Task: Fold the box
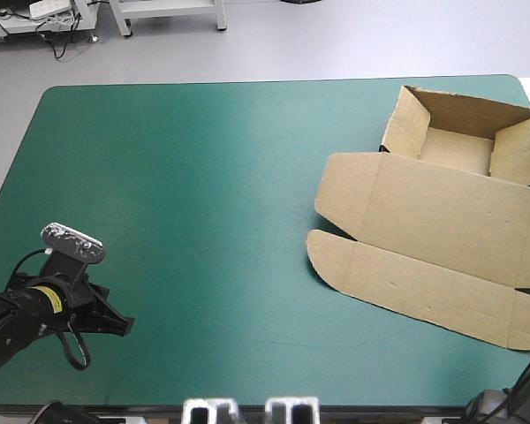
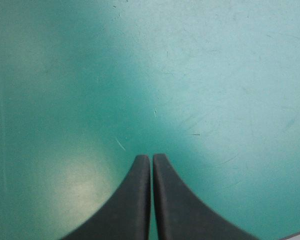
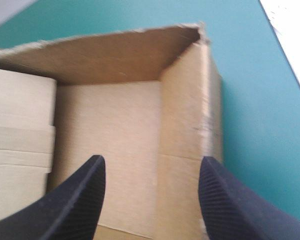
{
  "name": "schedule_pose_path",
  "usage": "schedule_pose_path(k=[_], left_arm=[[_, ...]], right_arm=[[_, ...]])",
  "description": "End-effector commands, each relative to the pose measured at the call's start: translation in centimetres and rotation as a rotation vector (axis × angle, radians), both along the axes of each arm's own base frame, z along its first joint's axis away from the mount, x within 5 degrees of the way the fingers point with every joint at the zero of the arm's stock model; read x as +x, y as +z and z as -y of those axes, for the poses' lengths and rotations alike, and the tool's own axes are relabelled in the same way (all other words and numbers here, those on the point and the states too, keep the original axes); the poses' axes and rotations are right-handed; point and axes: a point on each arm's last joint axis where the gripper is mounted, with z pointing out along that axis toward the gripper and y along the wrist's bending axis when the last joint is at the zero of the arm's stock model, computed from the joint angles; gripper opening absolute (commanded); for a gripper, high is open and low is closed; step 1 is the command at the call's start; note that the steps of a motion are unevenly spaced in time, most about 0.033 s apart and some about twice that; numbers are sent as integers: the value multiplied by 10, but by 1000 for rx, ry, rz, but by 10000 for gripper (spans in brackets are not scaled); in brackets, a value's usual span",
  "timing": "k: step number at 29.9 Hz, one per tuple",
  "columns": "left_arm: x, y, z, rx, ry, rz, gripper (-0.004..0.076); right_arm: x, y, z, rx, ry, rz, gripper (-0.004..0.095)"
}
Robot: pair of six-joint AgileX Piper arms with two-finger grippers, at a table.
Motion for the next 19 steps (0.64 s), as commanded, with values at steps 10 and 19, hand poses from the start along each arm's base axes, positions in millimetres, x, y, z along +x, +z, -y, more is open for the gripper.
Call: schedule_pose_path(k=[10,19], left_arm=[[3,11,2,-32,-8,82,3],[5,12,1,-22,-7,113,3]], right_arm=[[-53,134,-93,-213,363,381,134],[-72,157,-206,-435,586,323,42]])
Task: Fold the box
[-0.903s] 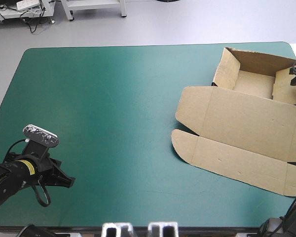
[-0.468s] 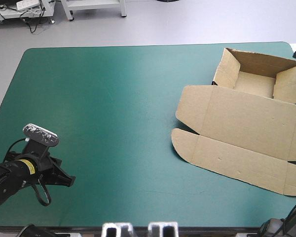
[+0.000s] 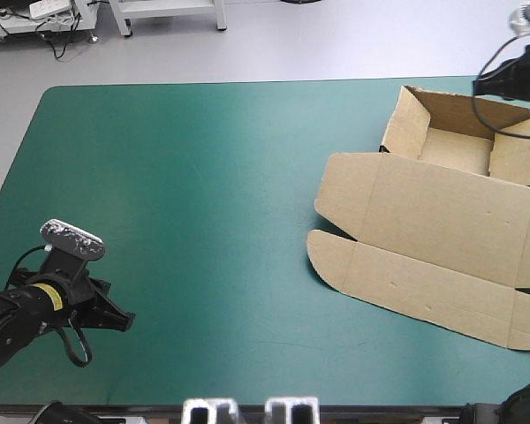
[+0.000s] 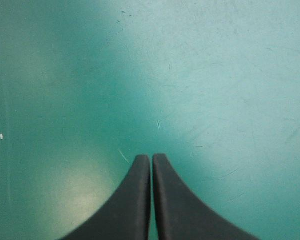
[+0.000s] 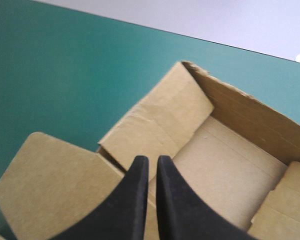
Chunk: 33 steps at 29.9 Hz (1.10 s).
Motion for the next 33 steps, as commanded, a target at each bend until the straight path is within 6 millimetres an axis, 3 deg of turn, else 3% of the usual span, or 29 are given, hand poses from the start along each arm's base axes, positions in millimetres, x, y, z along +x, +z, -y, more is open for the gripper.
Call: schedule_pose_path(k=[1,5,9,19,29,33], left_arm=[[2,10,1,-17,-4,75,3],[2,10,1,-17,-4,75,3],[2,10,1,-13,-11,76,3],[3,10,3,-42,-18,83,3],[2,-11,8,-73,-27,5,3],[1,-20,8,-69,-27,-34,3]], right_arm=[[-28,23,-57,-79,127,44,42],[-40,2,-108,-198,269,-31,32],[-57,-26,-127,-269,319,-131,8],[-122,-82,-119,-243,339,-307,-5],[-201,-131,-100,-220,224,-281,-24],[-220,-143,-91,-203,122,-215,-24]])
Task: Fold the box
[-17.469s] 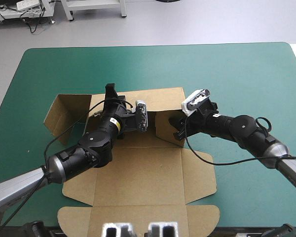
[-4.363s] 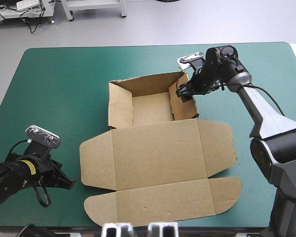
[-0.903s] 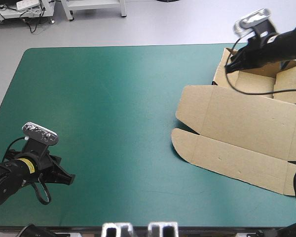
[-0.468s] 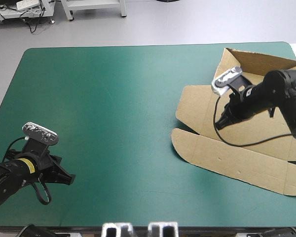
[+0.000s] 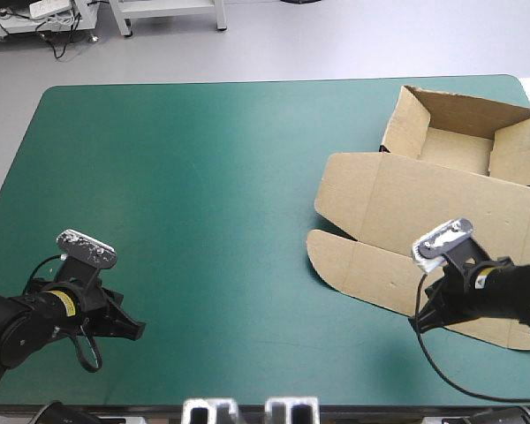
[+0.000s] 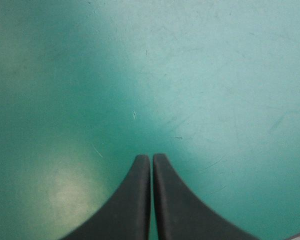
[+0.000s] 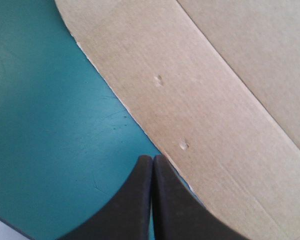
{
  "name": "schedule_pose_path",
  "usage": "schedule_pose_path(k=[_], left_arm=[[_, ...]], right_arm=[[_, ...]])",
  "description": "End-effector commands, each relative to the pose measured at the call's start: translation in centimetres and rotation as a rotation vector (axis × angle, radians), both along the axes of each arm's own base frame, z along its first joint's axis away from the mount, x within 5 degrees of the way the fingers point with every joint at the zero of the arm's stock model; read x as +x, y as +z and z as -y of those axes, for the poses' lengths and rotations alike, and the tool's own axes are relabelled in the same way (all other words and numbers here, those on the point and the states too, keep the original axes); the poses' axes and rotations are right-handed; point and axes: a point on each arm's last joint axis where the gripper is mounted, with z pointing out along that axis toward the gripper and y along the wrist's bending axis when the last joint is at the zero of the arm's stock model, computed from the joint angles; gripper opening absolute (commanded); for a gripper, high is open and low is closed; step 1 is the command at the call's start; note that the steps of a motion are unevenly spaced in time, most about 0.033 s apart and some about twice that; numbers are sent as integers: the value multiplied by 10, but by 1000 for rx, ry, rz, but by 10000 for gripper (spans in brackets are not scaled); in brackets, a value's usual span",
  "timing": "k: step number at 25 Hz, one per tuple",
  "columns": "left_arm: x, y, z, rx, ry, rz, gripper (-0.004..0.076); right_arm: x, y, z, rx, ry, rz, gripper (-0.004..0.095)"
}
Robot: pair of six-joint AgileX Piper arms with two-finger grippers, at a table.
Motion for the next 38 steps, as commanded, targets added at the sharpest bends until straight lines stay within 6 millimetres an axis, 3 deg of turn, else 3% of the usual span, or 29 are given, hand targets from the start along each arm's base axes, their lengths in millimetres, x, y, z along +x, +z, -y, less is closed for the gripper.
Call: schedule_pose_path(k=[1,10,16,38], left_arm=[[0,2,3,-35,-10,20,3],[-5,-5,3,-33,-11,-49,3],[-8,-7,-3,34,2,-89,3],[-7,-6,2,-25,-7,-74,3]], right_arm=[[-11,-1,8,16,-95,124,-24],[-25,-21,14,-26,-145,24,-24],[-21,-20,14,-9,-176,69,-24],[-25,-23,15,-26,-171,14,-24]])
